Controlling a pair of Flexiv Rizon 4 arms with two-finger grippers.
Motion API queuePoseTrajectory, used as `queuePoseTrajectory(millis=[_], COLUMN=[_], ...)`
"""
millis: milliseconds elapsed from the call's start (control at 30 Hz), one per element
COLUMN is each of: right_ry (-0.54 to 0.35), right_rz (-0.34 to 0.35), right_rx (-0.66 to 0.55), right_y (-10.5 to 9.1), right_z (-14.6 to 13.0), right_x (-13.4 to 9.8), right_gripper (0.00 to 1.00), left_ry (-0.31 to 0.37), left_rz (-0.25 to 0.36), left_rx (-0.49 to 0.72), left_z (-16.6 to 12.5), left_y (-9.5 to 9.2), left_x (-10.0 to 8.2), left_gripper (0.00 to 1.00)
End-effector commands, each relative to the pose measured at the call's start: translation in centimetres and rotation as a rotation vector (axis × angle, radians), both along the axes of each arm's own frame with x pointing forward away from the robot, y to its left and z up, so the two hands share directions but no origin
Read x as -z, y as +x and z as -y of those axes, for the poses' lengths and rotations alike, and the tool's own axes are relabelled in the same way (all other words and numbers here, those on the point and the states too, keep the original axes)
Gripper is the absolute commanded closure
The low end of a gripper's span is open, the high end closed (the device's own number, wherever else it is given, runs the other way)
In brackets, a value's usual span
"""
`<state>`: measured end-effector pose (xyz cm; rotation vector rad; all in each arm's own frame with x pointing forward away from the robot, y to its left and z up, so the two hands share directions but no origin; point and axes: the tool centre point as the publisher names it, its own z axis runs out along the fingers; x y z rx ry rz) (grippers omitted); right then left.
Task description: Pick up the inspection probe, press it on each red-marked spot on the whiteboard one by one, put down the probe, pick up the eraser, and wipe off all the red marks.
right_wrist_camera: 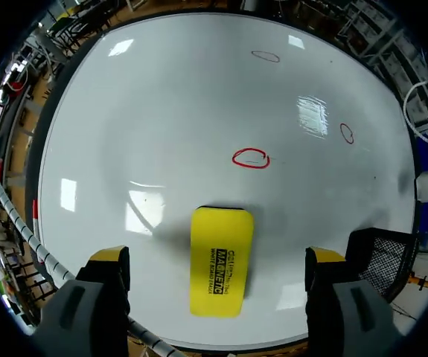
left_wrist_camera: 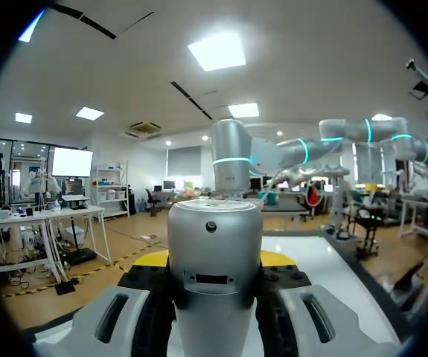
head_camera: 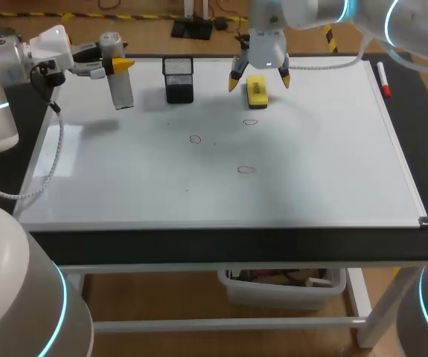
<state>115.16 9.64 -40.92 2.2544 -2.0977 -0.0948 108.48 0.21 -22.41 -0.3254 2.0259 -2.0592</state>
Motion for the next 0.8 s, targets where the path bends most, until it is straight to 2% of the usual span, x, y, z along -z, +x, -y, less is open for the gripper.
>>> queuePoseTrajectory(millis=[33, 433, 800], right_ry=[-0.023, -0.026, -0.026], right_rz=[-0.025, -0.022, -0.038], right_rx=[0.027, 0.089, 0.092], right_y=[0.9, 2.0, 2.0], right_z=[-0.1, -0.3, -0.2], right_x=[0.4, 0.8, 1.1], right_gripper=[0.0, 0.0, 0.0], left_ry=[0.001, 0.001, 0.001], left_rz=[0.002, 0.002, 0.002], left_rx=[-0.004, -0.004, -0.004], left_z=[0.1, 0.1, 0.1], left_y=[-0.1, -0.1, -0.1], left_x=[-0.1, -0.1, -0.1], left_gripper=[1.0, 1.0, 1.0])
